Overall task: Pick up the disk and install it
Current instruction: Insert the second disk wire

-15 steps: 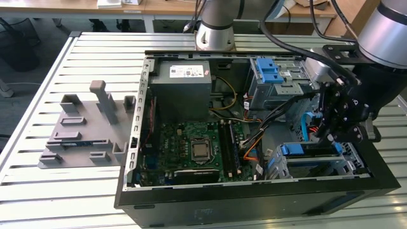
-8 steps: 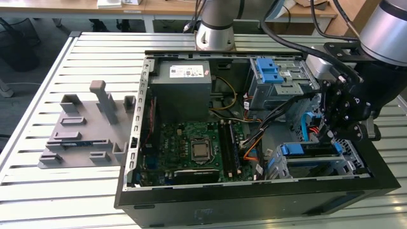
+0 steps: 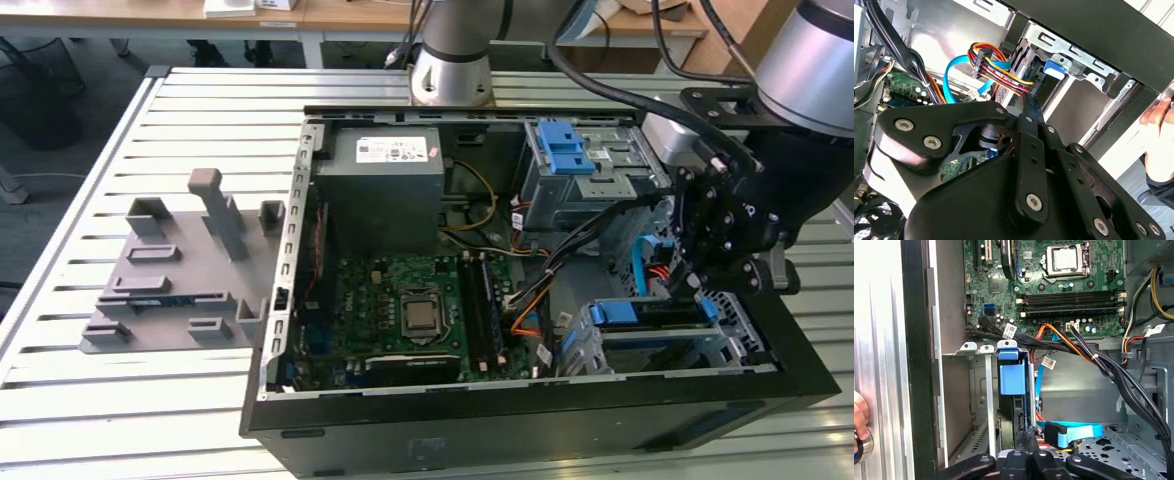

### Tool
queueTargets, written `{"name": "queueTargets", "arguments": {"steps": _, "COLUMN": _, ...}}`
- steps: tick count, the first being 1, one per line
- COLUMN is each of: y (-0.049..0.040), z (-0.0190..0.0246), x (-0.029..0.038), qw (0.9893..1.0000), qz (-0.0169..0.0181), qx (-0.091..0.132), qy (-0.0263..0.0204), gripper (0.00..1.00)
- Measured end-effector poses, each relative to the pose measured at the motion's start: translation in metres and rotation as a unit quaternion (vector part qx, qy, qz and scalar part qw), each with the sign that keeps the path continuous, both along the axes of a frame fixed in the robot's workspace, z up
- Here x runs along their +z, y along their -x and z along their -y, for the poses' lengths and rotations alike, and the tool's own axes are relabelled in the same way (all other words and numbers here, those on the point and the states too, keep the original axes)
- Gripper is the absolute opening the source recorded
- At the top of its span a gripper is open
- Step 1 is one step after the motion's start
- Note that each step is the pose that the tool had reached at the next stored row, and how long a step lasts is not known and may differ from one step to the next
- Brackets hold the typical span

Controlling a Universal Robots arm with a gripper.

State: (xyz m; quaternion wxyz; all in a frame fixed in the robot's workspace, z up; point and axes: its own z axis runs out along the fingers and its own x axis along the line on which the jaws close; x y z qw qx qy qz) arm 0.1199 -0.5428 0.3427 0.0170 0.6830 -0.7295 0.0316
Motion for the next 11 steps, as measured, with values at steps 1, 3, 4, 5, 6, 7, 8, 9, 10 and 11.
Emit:
{"name": "queueTargets", "arguments": {"steps": 1, "y": 0.0000, "z": 0.0000, "x": 0.0001, "qw": 1.0000, "qz": 0.0000, "qx": 0.000, "qy": 0.0000, "gripper": 0.11}}
{"name": "queueTargets", "arguments": {"steps": 3, "y": 0.0000, "z": 0.0000, "x": 0.0002, "qw": 1.0000, "qz": 0.0000, "qx": 0.000, "qy": 0.0000, "gripper": 0.11}}
{"name": "queueTargets", "arguments": {"steps": 4, "y": 0.0000, "z": 0.0000, "x": 0.0003, "qw": 1.0000, "qz": 0.0000, "qx": 0.000, "qy": 0.0000, "gripper": 0.11}}
{"name": "queueTargets", "arguments": {"steps": 5, "y": 0.0000, "z": 0.0000, "x": 0.0003, "qw": 1.0000, "qz": 0.0000, "qx": 0.000, "qy": 0.0000, "gripper": 0.11}}
{"name": "queueTargets", "arguments": {"steps": 6, "y": 0.0000, "z": 0.0000, "x": 0.0004, "qw": 1.0000, "qz": 0.0000, "qx": 0.000, "qy": 0.0000, "gripper": 0.11}}
{"name": "queueTargets", "arguments": {"steps": 7, "y": 0.0001, "z": 0.0000, "x": 0.0004, "qw": 1.0000, "qz": 0.0000, "qx": 0.000, "qy": 0.0001, "gripper": 0.11}}
{"name": "queueTargets", "arguments": {"steps": 8, "y": 0.0004, "z": 0.0000, "x": 0.0005, "qw": 1.0000, "qz": 0.0000, "qx": 0.000, "qy": 0.0001, "gripper": 0.11}}
{"name": "queueTargets", "arguments": {"steps": 9, "y": 0.0010, "z": 0.0000, "x": 0.0005, "qw": 1.0000, "qz": 0.0000, "qx": 0.000, "qy": 0.0001, "gripper": 0.11}}
{"name": "queueTargets", "arguments": {"steps": 10, "y": 0.0021, "z": 0.0000, "x": 0.0005, "qw": 1.0000, "qz": 0.0001, "qx": 0.000, "qy": 0.0001, "gripper": 0.11}}
{"name": "queueTargets", "arguments": {"steps": 11, "y": 0.0034, "z": 0.0001, "x": 0.0004, "qw": 1.0000, "qz": 0.0001, "qx": 0.000, "qy": 0.0001, "gripper": 0.11}}
